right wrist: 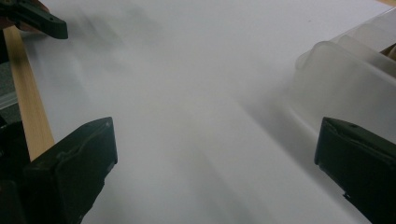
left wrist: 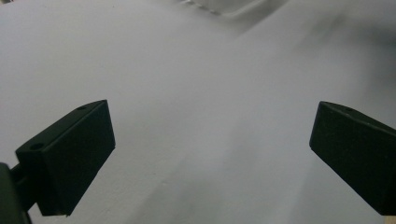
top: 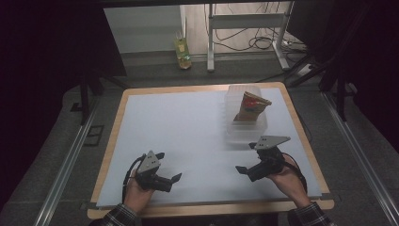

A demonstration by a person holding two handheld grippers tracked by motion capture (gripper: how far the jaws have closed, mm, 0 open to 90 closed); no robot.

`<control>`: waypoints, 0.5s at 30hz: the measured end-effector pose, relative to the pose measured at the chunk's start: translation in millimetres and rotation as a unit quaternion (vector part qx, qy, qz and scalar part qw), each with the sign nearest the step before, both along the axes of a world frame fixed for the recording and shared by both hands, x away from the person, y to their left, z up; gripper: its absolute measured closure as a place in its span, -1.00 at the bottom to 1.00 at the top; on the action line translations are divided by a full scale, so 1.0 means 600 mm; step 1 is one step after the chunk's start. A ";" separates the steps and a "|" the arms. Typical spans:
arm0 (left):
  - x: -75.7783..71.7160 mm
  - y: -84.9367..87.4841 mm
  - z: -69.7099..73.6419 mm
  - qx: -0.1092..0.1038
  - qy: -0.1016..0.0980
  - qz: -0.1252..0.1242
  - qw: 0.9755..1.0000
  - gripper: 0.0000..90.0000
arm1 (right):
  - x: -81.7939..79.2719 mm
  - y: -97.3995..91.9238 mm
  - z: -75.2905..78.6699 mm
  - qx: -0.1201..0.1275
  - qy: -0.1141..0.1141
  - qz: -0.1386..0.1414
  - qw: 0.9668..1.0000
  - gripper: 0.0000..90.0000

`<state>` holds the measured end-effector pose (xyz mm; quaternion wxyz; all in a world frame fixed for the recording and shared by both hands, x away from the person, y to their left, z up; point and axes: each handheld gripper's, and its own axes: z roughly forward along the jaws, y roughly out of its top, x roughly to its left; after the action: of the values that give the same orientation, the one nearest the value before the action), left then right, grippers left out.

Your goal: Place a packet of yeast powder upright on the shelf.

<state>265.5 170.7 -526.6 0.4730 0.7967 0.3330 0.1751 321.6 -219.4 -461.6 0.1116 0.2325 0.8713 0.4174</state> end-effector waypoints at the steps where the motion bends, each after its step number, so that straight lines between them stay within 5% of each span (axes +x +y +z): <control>1: 0.000 0.000 0.000 0.000 0.000 0.000 1.000 -1.00 | -0.001 0.001 -0.002 -0.001 0.000 0.001 1.000 -1.00; 15: 0.000 0.000 0.000 0.001 -0.001 0.000 1.000 -1.00 | -0.007 0.009 -0.026 -0.003 -0.002 0.005 1.000 -1.00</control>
<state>265.4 170.5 -526.7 0.4723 0.7971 0.3325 0.1761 317.4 -214.1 -477.1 0.1121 0.2271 0.8736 0.4156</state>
